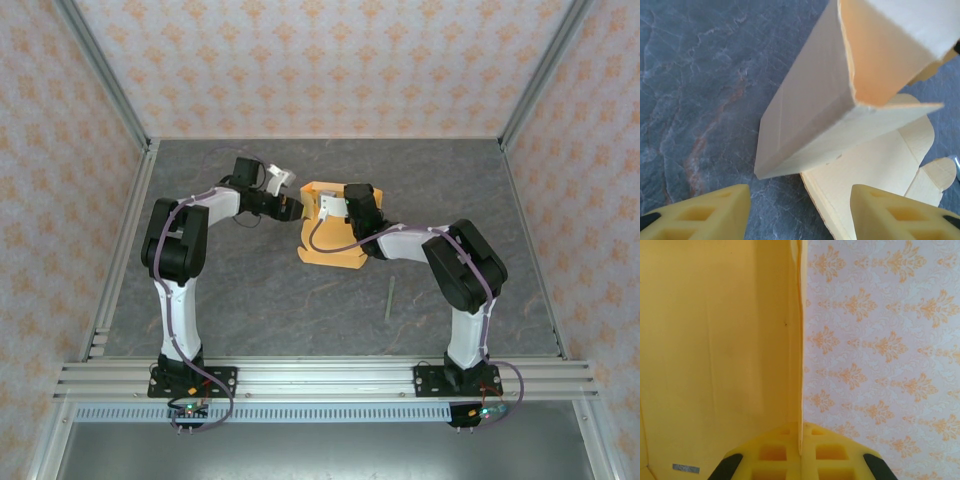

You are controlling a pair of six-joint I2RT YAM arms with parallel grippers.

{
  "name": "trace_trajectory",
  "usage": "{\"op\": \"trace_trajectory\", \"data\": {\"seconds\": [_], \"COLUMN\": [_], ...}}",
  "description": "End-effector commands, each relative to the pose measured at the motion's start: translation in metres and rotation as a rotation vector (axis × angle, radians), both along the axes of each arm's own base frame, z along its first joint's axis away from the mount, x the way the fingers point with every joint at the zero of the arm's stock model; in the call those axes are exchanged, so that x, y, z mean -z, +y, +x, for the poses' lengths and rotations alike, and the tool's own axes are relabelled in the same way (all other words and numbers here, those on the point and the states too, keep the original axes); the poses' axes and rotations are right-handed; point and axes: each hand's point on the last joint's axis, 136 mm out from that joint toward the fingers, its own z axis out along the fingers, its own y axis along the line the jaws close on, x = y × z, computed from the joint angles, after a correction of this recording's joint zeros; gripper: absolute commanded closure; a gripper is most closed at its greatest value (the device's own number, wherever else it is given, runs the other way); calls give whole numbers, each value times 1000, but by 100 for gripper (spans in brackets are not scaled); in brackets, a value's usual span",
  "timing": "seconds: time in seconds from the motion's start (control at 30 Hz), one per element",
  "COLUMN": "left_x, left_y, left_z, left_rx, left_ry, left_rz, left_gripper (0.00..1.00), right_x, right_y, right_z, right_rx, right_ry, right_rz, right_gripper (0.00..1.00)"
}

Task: Fold the paper box

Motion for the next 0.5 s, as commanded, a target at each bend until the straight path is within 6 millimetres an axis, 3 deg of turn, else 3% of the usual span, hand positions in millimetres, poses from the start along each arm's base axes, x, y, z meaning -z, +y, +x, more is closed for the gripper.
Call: {"op": "trace_trajectory", "data": {"seconds": [0.0,0.47], "left_x": [-6,-2], "left_y": [-1,-17], "left_z": [10,18], "left_rx": [10,64], "left_ry": [-17,-6], "left_rz": [3,23], "left_gripper": [47,57], "right_x": [-9,-9], "right_y": [4,6], "right_z": [3,4], "right_rx": [4,0], "right_ry": [-2,3], "right_rz": [11,18], "right_gripper": [100,100]}}
